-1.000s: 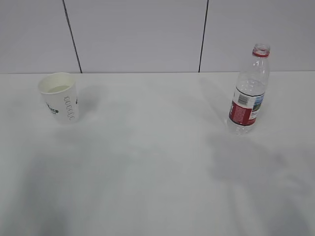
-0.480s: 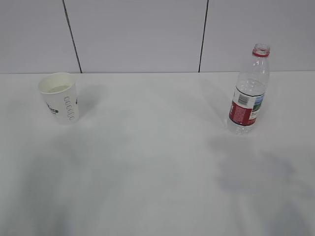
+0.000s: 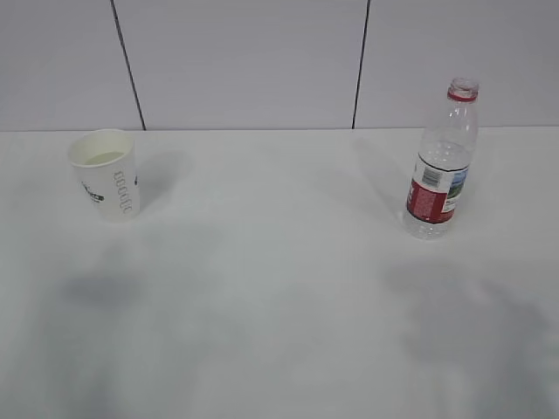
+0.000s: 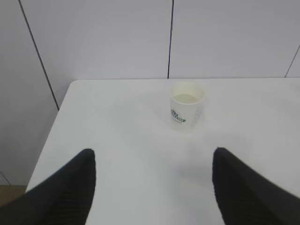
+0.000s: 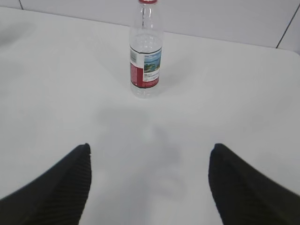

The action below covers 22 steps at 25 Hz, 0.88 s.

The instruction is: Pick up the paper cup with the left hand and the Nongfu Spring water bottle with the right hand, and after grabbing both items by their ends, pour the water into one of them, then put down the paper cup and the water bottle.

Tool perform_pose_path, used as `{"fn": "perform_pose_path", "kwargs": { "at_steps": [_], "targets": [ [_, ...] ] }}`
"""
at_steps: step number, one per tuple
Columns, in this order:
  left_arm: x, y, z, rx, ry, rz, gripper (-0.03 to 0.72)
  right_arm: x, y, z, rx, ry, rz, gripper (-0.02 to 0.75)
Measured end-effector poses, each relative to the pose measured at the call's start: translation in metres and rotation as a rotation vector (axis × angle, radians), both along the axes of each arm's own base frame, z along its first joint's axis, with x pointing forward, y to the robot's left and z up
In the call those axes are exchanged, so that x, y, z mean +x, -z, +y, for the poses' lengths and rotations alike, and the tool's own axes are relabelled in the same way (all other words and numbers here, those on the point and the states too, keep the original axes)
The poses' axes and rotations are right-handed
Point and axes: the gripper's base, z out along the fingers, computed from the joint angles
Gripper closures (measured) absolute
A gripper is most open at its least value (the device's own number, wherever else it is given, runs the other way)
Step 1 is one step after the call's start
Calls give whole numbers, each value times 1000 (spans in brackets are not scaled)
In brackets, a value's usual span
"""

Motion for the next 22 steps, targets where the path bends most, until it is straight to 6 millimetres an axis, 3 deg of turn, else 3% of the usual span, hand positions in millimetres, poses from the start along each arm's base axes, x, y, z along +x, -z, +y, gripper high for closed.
{"fn": "perform_pose_path", "kwargs": {
  "at_steps": [7, 14, 22],
  "targets": [
    [-10, 27, 2, 11, -8, 94, 119, -18, 10, -5, 16, 26, 74, 153],
    [-4, 64, 0, 12, -3, 259, 123, -24, 16, -8, 5, 55, 141, 153],
    [2, 80, -1, 27, 3, 313, 189, -20, 31, -7, -7, 62, 193, 153]
  ]
}}
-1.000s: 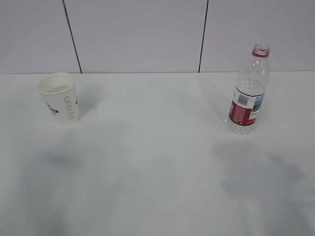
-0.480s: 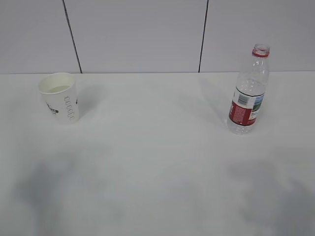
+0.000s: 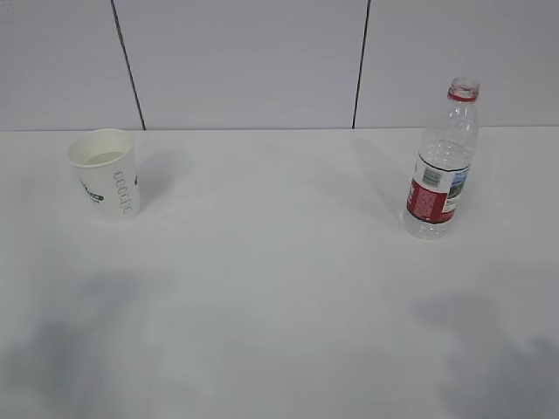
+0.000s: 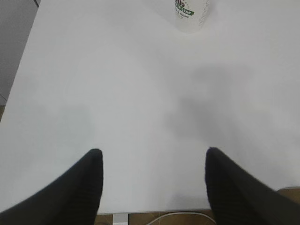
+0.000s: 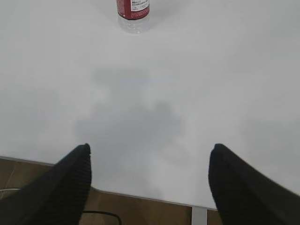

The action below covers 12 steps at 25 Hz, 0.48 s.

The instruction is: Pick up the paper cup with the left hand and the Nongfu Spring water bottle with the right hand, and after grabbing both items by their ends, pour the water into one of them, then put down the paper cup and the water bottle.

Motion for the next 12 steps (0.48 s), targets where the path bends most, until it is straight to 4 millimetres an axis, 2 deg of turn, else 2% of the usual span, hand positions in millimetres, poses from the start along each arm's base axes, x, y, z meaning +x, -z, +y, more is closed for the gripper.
{"fn": "perform_pose_path", "kwargs": {
  "at_steps": [7, 12],
  "targets": [
    [1, 4, 0, 2, 1, 11, 200, 0, 0, 0, -1, 1, -12, 153],
    [-1, 4, 0, 2, 2, -1, 201, -8, -1, -2, 11, 2, -73, 153]
  ]
}}
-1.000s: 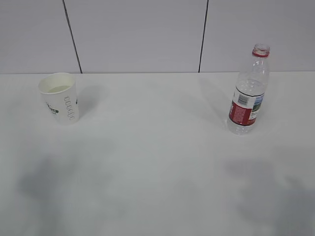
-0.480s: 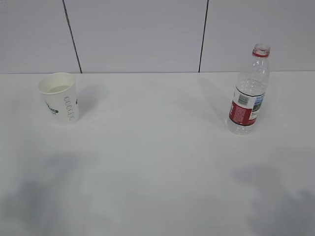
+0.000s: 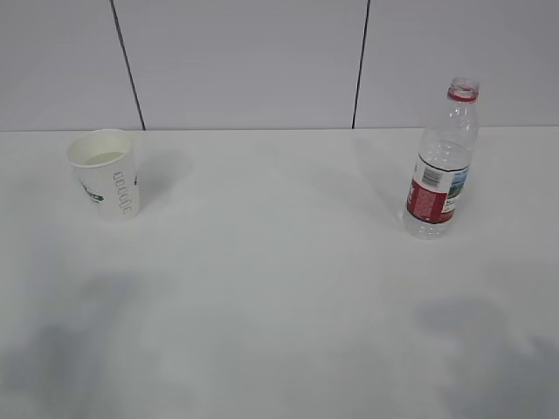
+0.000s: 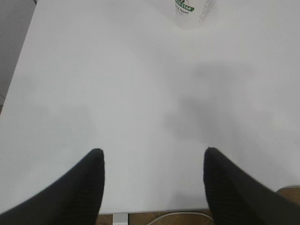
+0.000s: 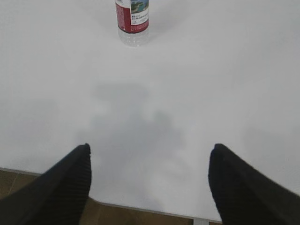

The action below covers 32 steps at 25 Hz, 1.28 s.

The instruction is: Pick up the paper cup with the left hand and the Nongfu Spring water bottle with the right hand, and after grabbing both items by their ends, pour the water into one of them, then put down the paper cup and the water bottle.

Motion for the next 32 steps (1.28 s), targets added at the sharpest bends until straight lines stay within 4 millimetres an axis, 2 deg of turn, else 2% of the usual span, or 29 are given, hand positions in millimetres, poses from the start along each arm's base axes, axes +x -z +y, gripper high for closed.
{"fn": "perform_pose_path", "kwargs": {
  "at_steps": [8, 32],
  "targets": [
    [-25, 0, 3, -20, 0, -148, 202, -7, 0, -3, 1, 7, -50, 153],
    [-25, 0, 3, -20, 0, -148, 211, -6, 1, -3, -1, 10, -48, 153]
  ]
}}
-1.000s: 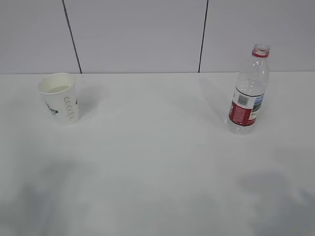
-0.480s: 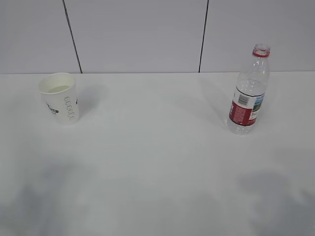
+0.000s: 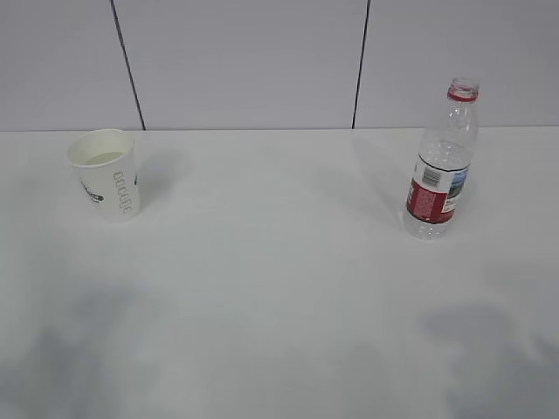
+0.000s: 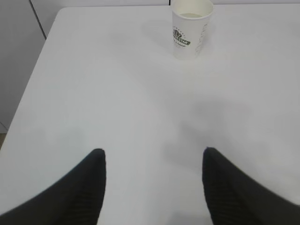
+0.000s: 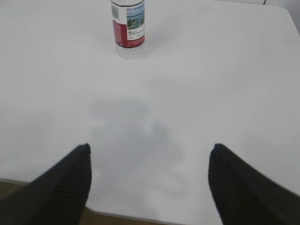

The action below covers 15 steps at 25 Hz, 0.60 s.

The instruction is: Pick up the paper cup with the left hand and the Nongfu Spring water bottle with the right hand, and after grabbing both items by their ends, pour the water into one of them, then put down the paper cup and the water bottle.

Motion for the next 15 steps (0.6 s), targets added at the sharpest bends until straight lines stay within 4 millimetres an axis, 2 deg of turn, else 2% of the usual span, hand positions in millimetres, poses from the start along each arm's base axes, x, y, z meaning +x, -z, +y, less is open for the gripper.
{"fn": "perform_pose_path", "kwargs": {
  "at_steps": [10, 15],
  "targets": [
    [0, 0, 0, 0, 0, 0, 211, 0, 0, 0, 4, 3, 1, 153],
    [0, 0, 0, 0, -13, 0, 211, -1, 0, 1, 8, 61, 1, 153]
  ]
}}
